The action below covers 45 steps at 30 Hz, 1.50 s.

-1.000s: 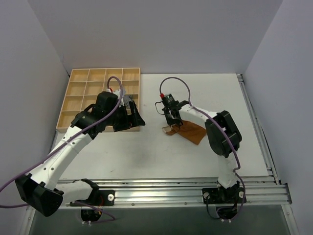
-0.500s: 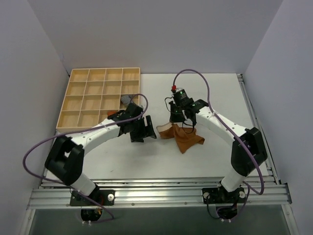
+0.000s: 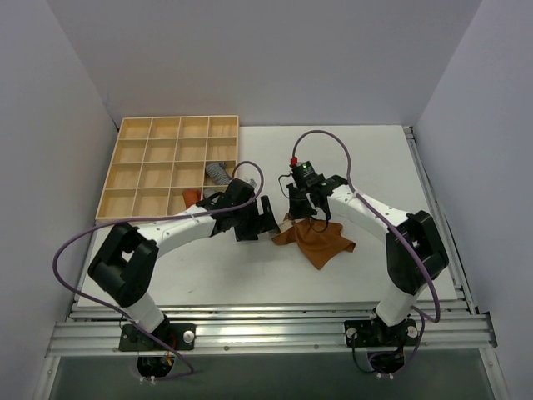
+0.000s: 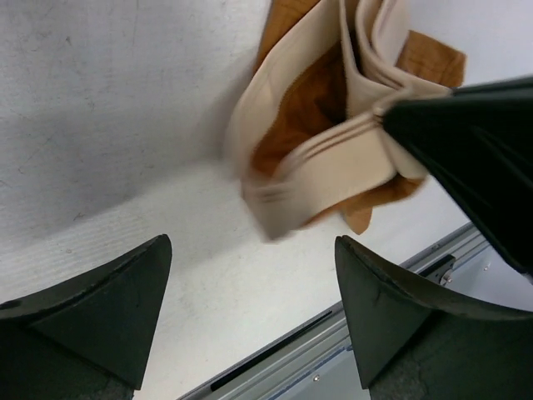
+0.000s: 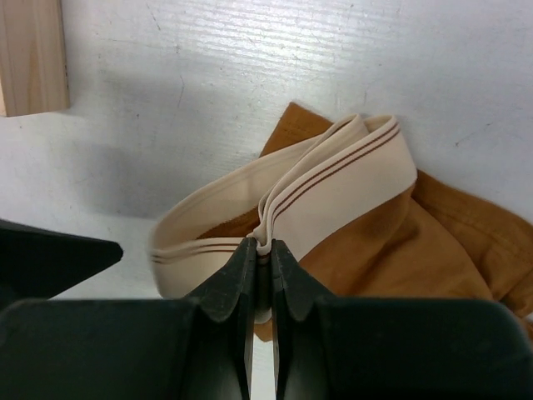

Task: Roll the underwear
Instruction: Flatten the underwear

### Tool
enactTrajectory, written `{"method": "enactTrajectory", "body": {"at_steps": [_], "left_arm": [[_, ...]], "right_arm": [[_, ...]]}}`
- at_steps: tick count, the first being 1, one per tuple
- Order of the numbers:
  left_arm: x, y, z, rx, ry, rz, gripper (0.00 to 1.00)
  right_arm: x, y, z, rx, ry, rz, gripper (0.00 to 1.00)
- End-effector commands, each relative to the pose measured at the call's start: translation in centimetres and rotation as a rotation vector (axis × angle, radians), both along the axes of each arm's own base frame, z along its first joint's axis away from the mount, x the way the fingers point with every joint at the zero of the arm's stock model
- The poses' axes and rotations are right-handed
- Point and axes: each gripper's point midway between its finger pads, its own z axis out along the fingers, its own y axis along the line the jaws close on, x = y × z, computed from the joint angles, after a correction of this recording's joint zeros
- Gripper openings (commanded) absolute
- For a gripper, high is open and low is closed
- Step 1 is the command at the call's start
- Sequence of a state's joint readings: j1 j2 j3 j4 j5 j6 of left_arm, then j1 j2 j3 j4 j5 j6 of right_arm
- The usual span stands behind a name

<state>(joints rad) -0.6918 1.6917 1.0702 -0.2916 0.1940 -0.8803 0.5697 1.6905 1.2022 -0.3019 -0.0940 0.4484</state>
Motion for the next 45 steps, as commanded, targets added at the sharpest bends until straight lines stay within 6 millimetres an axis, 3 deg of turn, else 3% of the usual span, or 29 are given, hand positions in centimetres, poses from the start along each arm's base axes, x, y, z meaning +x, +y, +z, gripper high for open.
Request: {"method": "enactTrajectory", "body": {"at_steps": [1,5,12,19,21,22,23,26,27,28,32,38,39,45], "left_arm": [[1.1,0.5,2.8,-0.062,-0.106,0.034,0.89],[1.8,-0.3,2.3,-0.093,-0.1,0.038,0.9],[1.7,-1.4,-0.7,-0.042,-0.031,0.017,0.89],[2.7,-1.7,-2.1,-0.028,-0.031,0.032,0.82],[3.1,-2.1,-2.1,-0.041,-0.042,0.022,0.74],[3.4,-2.5,-1.8,-0.053,-0.053,0.018,0.67],[3.7,-2.8,-1.4,-0.067,-0.065,0.015,0.47],[4.0,-3.3,-0.6,-0.088,-0.086,-0.001,0.2],[4.1,-3.3,-0.3,-0.09,-0.096,-0.012,0.07],[3.9,-3.1,-0.2,-0.082,-0.086,-0.018,0.03],[4.1,-2.5,1.4,-0.074,-0.101,-0.025,0.02],[3.7,-1.0,5.7,-0.033,-0.17,-0.048,0.02],[4.0,-1.0,7.2,-0.039,-0.202,-0.059,0.02],[3.7,0.4,11.7,0.017,-0.258,-0.082,0.02]], "right_arm": [[-0.3,0.1,-1.0,0.005,0.037,0.008,0.0],[-0.5,0.1,-1.1,0.009,0.036,0.013,0.0],[-0.8,-0.1,-1.4,0.01,0.044,0.016,0.0],[-0.8,0.3,-1.4,0.026,0.047,0.015,0.0],[-0.8,0.3,-1.4,0.026,0.049,0.017,0.0],[-0.7,0.3,-1.2,0.025,0.046,0.016,0.0],[-0.8,0.2,-1.2,0.021,0.049,0.02,0.0],[-0.8,0.0,-0.8,0.01,0.044,0.02,0.04],[-0.8,-0.2,-0.5,0.007,0.038,0.021,0.08],[-0.6,-0.6,-0.3,-0.009,0.026,0.011,0.11],[0.0,-3.0,1.5,-0.056,-0.011,-0.061,0.08],[0.6,-7.6,4.8,-0.093,-0.06,-0.187,0.01],[0.6,-8.2,5.8,-0.092,-0.086,-0.206,0.01],[-0.8,-12.2,9.2,-0.165,-0.105,-0.334,0.0]]}}
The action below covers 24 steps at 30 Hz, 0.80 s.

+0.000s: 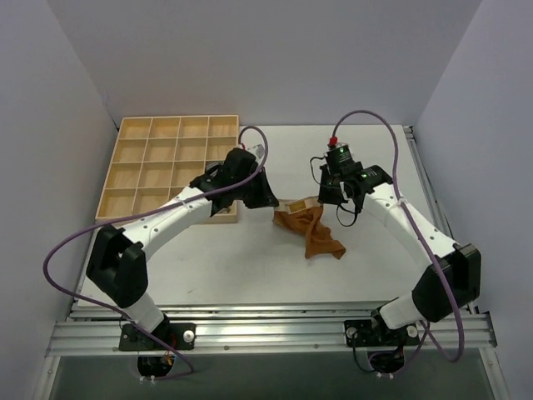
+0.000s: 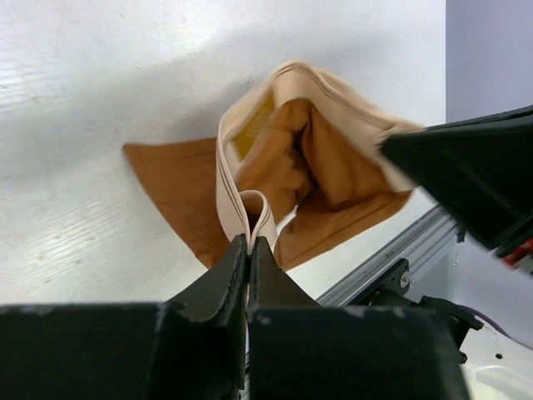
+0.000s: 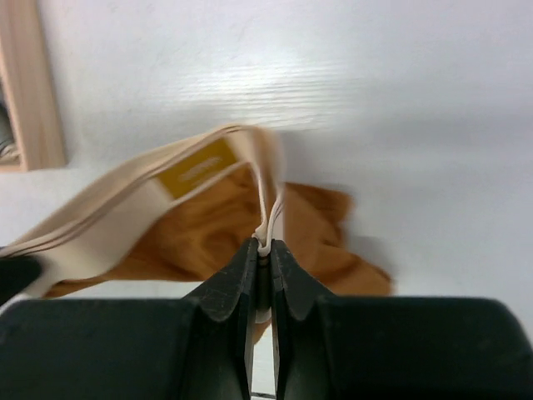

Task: Roll the underwear
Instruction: Flatten the underwear

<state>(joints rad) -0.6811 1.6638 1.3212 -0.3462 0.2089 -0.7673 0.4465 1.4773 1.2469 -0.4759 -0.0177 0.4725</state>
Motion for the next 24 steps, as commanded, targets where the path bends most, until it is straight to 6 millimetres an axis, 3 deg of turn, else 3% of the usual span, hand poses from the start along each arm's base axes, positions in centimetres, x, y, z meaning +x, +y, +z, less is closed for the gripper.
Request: {"method": "enactTrajectory", "body": {"at_steps": [1,7,9,14,18,22,24], "left_arm": [[-0.7,3.6,2.7,0.137,-0.033,0.018,0.02],[-1.9,6.1,6.7,0.18,-0.109,0.027,0.02],[-2.8,6.0,8.0,0.149,-0.115,0.002,0.02],[-6.2,6.1,10.1,0.125,-0.118,-0.062,0.02],[-9.8,6.7,12.4,0.098,-0.135,-0.083,0.02],[-10.4,7.0,13.0,0.062,-0.13,-0.063,0.02],[-10.0,6.8,12.3,0.064,-0.125,-0.057,0.02]], "right_arm": [[-1.8,-6.5,2.4,-0.181,0.013,-0.18,0.0],[-3.7,-8.8,6.1,-0.196,-0.036,-0.252,0.0],[-4.3,-9.2,6.8,-0.19,-0.052,-0.27,0.0],[-7.0,-10.5,7.5,-0.185,-0.016,-0.348,0.0],[-8.7,-11.7,10.6,-0.14,-0.088,-0.421,0.0],[-8.1,-11.8,12.7,-0.093,-0.18,-0.453,0.0],[-7.0,-11.7,12.1,-0.121,-0.18,-0.436,0.0]]}}
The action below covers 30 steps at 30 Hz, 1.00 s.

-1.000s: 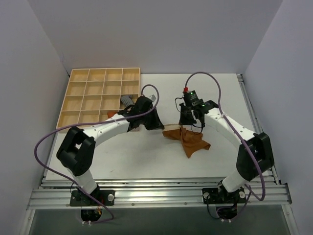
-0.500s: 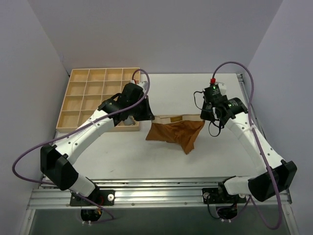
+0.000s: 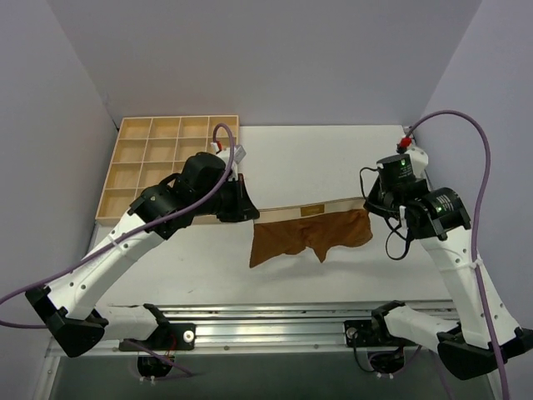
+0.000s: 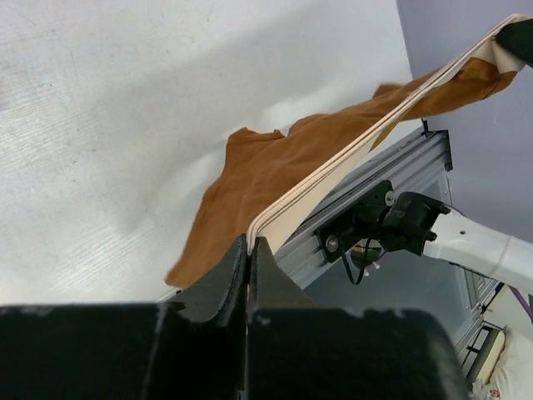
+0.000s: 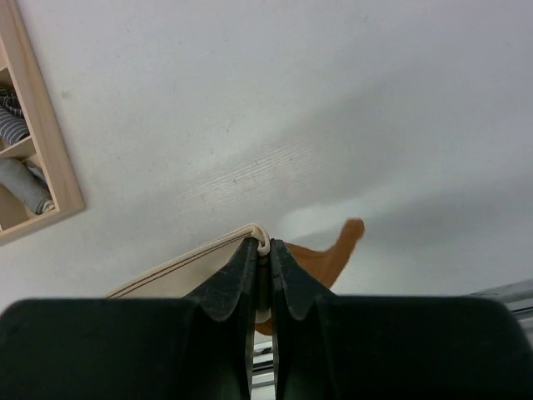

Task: Roll the underwear
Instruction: Flatten the underwear

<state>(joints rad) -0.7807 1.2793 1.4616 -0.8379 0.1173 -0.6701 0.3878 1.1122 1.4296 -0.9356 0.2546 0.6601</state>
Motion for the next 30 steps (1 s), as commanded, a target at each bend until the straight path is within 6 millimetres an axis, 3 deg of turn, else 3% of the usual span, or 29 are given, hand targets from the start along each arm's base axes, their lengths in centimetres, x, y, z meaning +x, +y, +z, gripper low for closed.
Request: {"method": "enactTrajectory", "body": {"at_steps": [1,4,5,6,8,9,11,12,13,14,15,17,18,19,20,21,23,24,26,28,30], "left_arm": [[1.0,0.2,0.2,-0.005,-0.009,0.037,0.02],[3.0,-0.7,-2.6,0.057,-0.004,0.042,0.02],[4.1,-0.9,-4.6,0.103,0.018,0.048,0.02],[4.8,-0.9,-5.7,0.124,0.031,0.058,0.02],[6.9,-0.6,-8.0,0.134,0.068,0.087,0.02],[8.1,-1.0,-9.9,0.14,0.104,0.086,0.02],[10.1,-0.1,-11.8,0.156,0.141,0.127,0.02],[11.2,0.0,-13.4,0.185,0.164,0.134,0.02],[12.1,0.2,-14.1,0.203,0.162,0.149,0.02],[12.9,0.4,-16.3,0.245,0.191,0.153,0.02],[14.3,0.8,-16.3,0.249,0.188,0.171,0.02],[15.4,1.3,-19.3,0.298,0.246,0.179,0.02],[16.0,1.6,-19.9,0.307,0.257,0.191,0.02],[16.6,1.6,-19.9,0.315,0.266,0.194,0.05],[16.9,1.8,-21.1,0.339,0.286,0.195,0.16],[17.2,1.9,-21.0,0.346,0.285,0.195,0.24],[17.9,1.8,-19.7,0.341,0.255,0.192,0.49],[18.0,1.8,-19.1,0.338,0.238,0.185,0.53],[18.1,1.6,-17.1,0.313,0.206,0.189,0.57],[17.4,1.0,-16.0,0.287,0.196,0.167,0.59],[16.1,0.5,-15.1,0.265,0.18,0.136,0.59]], "right_arm": [[1.5,-1.7,-0.1,-0.1,-0.019,-0.07,0.0],[4.7,-1.0,-1.7,-0.173,0.01,-0.024,0.0],[5.5,-0.6,-2.3,-0.186,0.023,-0.004,0.0],[6.7,-0.3,-4.1,-0.214,0.07,0.014,0.0],[8.8,0.6,-5.6,-0.231,0.092,0.079,0.0],[9.9,1.0,-7.9,-0.247,0.148,0.108,0.0],[11.9,1.8,-10.0,-0.264,0.17,0.179,0.0],[12.7,2.9,-12.7,-0.251,0.226,0.238,0.0],[13.8,3.2,-13.8,-0.244,0.228,0.266,0.01],[14.3,3.3,-15.0,-0.26,0.259,0.307,0.02],[15.3,3.6,-17.2,-0.256,0.307,0.334,0.03],[16.6,3.5,-19.0,-0.259,0.333,0.373,0.06],[17.2,3.2,-21.1,-0.268,0.378,0.371,0.14],[18.5,2.8,-20.7,-0.267,0.364,0.354,0.23],[19.1,2.6,-21.1,-0.265,0.374,0.347,0.31],[19.5,2.4,-21.9,-0.26,0.393,0.342,0.42],[20.8,2.1,-20.5,-0.241,0.369,0.324,0.43],[20.6,1.7,-20.1,-0.248,0.385,0.32,0.44],[20.6,0.8,-18.4,-0.25,0.372,0.288,0.43],[19.3,0.5,-17.9,-0.207,0.385,0.262,0.41],[16.8,0.0,-17.7,-0.161,0.398,0.231,0.4]]}}
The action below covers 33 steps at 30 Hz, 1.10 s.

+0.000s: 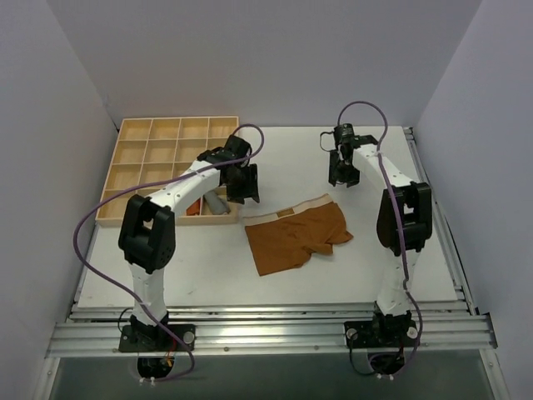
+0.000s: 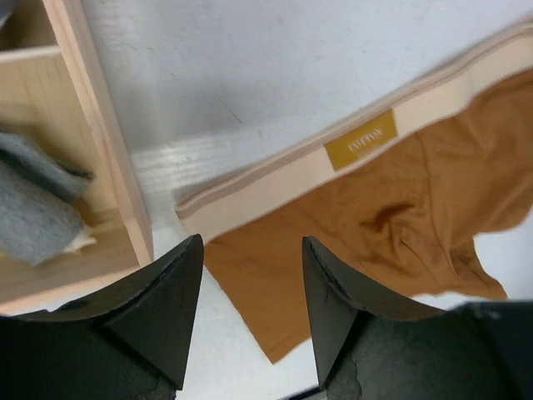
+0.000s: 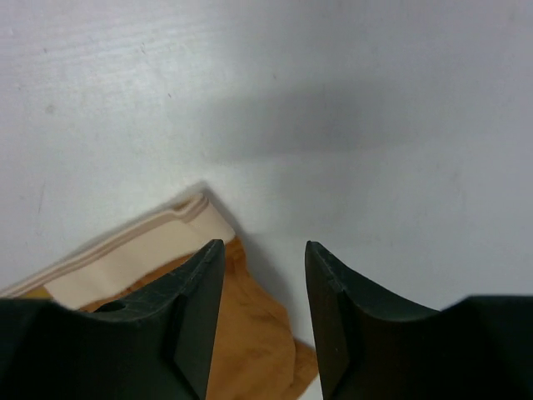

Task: Roll the underwear
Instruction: Flatten the underwear

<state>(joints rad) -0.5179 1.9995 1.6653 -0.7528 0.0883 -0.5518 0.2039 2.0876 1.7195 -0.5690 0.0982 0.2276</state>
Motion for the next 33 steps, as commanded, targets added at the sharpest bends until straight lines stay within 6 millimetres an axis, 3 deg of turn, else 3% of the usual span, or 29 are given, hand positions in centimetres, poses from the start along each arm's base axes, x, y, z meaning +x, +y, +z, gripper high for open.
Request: {"method": "enactTrajectory", "body": {"at_steps": [1,2,5,6,8,9,12,17,19,22,24,25,26,28,29,30,31,32,33], "left_arm": [[-1.5,-1.4,5.0,-0.081,-0.087,-0.073,0.59],[-2.7,-1.8,4.9,-0.09,-0.074,-0.093,0.59],[-5.1,-2.7,5.4,-0.119,-0.058,-0.129,0.59],[-6.0,-2.7,4.7,-0.118,-0.04,-0.136,0.59],[-7.1,-2.7,5.7,-0.15,-0.045,-0.138,0.59],[-7.9,-2.5,5.1,-0.146,-0.028,-0.138,0.59],[-8.8,-1.8,5.8,-0.152,-0.036,-0.13,0.59],[-9.6,-0.3,5.9,-0.117,-0.035,-0.116,0.59],[-9.6,0.1,6.2,-0.111,-0.038,-0.113,0.6],[-9.7,0.7,7.2,-0.103,-0.05,-0.109,0.6],[-9.8,0.8,8.0,-0.109,-0.064,-0.108,0.6],[-9.8,0.9,8.3,-0.115,-0.07,-0.108,0.6],[-9.9,0.9,8.2,-0.117,-0.064,-0.106,0.6],[-10.0,0.8,8.0,-0.12,-0.055,-0.108,0.6],[-10.1,0.7,7.8,-0.119,-0.046,-0.108,0.6],[-10.0,0.7,7.6,-0.118,-0.041,-0.105,0.6],[-10.0,0.6,7.4,-0.118,-0.037,-0.106,0.6],[-10.0,0.5,7.4,-0.121,-0.037,-0.106,0.6],[-9.9,0.4,7.3,-0.122,-0.038,-0.107,0.6]], "right_arm": [[-4.7,-0.6,2.9,0.067,0.033,-0.074,0.39],[-6.7,-0.7,2.3,0.084,0.06,-0.089,0.38],[-9.0,0.5,2.0,0.181,0.068,-0.125,0.34],[-10.5,0.6,0.7,0.19,0.095,-0.138,0.33],[-11.5,0.8,0.7,0.214,0.084,-0.167,0.35],[-12.5,0.8,-0.3,0.215,0.104,-0.169,0.37],[-13.3,0.7,-0.8,0.215,0.098,-0.173,0.37],[-15.2,-0.1,-4.2,0.172,0.154,-0.198,0.36],[-14.4,-0.4,-4.7,0.151,0.136,-0.199,0.3],[-12.7,-1.6,-5.5,0.078,0.132,-0.161,0.09],[-9.7,-2.6,-4.9,0.025,0.098,-0.148,0.0],[-8.5,-3.1,-4.5,-0.002,0.087,-0.116,0.0],[-5.7,-3.3,-3.8,-0.009,0.054,-0.108,0.0],[-3.3,-3.9,-3.4,-0.008,0.049,-0.078,0.0],[-2.5,-3.5,-4.4,0.013,0.074,-0.058,0.04],[-0.1,-3.3,-2.8,0.029,0.03,-0.045,0.07],[0.8,-3.3,-2.4,0.039,0.022,-0.036,0.13],[1.3,-3.3,-3.0,0.039,0.037,-0.019,0.28],[2.3,-3.3,-1.6,0.047,0.018,-0.017,0.33]]}}
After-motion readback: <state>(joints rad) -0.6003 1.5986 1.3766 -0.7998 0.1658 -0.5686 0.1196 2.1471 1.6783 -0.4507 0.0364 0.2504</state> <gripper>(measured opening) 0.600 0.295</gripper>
